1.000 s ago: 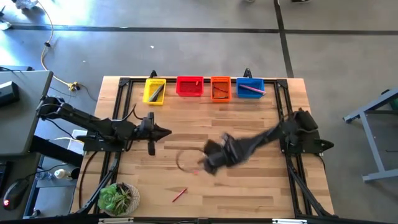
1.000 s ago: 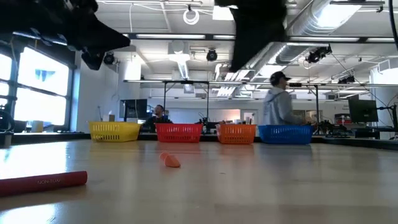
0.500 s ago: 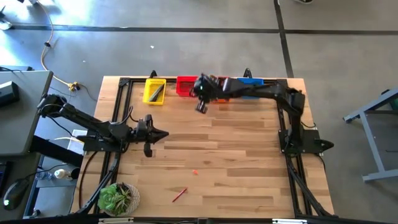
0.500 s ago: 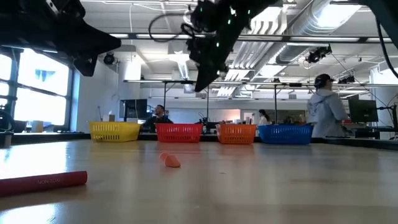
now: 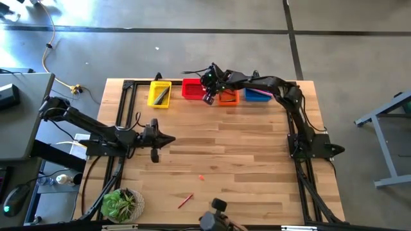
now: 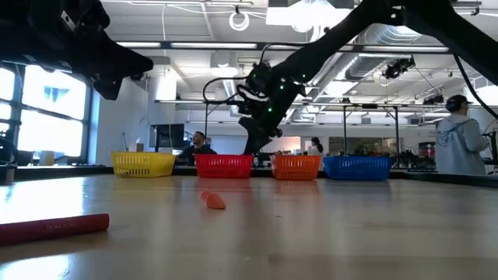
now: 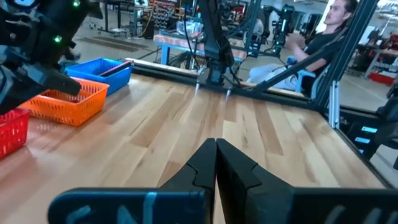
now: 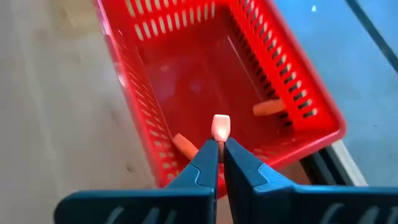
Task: Sort crayons/erasers/pens/pencils in bins
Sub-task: Put the orange eraser into the red basket
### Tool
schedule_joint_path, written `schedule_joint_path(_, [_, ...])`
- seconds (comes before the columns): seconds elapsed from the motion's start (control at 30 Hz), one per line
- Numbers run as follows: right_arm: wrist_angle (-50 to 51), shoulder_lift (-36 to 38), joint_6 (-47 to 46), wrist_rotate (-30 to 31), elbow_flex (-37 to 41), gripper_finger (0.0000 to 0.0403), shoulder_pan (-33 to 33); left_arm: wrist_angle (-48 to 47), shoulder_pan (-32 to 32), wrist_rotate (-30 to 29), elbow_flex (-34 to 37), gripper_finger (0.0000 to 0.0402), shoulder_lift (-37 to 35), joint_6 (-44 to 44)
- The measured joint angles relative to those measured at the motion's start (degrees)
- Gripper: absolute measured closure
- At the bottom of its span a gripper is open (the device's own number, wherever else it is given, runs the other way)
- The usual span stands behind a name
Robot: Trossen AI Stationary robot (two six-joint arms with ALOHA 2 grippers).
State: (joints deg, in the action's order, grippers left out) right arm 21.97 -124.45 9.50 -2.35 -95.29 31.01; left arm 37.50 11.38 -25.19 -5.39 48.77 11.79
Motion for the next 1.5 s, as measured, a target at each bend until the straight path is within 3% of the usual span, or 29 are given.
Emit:
schedule_joint_path(0.2, [-0.52, -0.52, -0.41, -0.28, 0.02, 0.0384, 0.24, 0.01, 0.0, -0.83, 0.0, 0.0401, 2.5, 0.77])
schedule_joint_path(0.57, [-0.81, -0.24, -1.61, 2.98, 0.02, 0.0277, 0.24, -0.15, 0.0, 0.33, -0.29, 0.0401, 5.54, 1.55])
schedule_joint_path(0.7, [-0.25, 3.02, 0.68, 3.01, 0.02, 0.0283, -0.03, -2.23, 0.0, 1.8, -3.06, 0.0401, 7.36, 1.48])
schedule_joint_path(0.83, [0.55, 8.28, 3.63, 1.67, 1.97, 0.0327, -2.04, -7.38, 0.66, 2.73, -7.76, 0.0401, 11.06, 1.08])
schedule_joint_path(1.0, [-10.24, 16.29, 2.86, -2.11, 15.34, 0.0394, -5.04, -10.66, 2.38, 3.15, -13.18, 0.0402, 18.2, -0.28])
schedule_joint_path(1.27, [-42.8, 32.45, -4.44, -2.47, 45.47, 0.0397, -11.97, -11.12, 4.04, 5.62, -21.92, 0.0399, 30.79, -1.42])
schedule_joint_path(1.5, [-62.68, 43.94, -6.08, -2.27, 63.81, 0.04, -16.35, -18.25, 5.43, 7.55, -31.29, 0.037, 40.21, 0.55])
